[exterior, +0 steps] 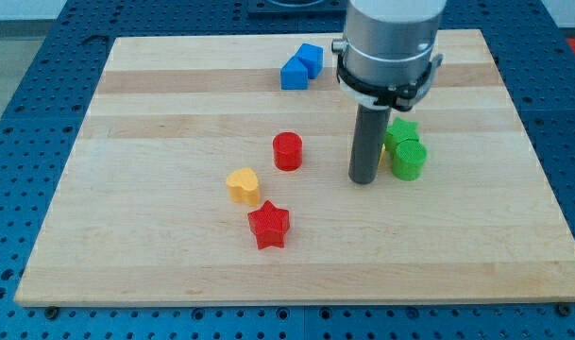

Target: Move hexagon far from the green blocks

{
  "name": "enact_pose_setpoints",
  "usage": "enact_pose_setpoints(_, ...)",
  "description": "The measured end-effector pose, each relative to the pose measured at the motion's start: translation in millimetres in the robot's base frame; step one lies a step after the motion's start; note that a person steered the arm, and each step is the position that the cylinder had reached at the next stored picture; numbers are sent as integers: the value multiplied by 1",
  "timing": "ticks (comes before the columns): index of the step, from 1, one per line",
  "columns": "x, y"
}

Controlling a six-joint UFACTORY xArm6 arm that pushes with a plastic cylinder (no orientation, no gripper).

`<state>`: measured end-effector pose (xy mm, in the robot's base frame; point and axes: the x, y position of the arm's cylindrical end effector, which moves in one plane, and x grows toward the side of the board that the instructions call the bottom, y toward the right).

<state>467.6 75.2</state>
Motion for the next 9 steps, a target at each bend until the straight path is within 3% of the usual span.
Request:
enact_pose_setpoints(4, -3, 40)
enact_pose_setpoints(6, -30, 43)
enact_pose_setpoints(7, -44, 33)
enact_pose_setpoints(9, -44, -43)
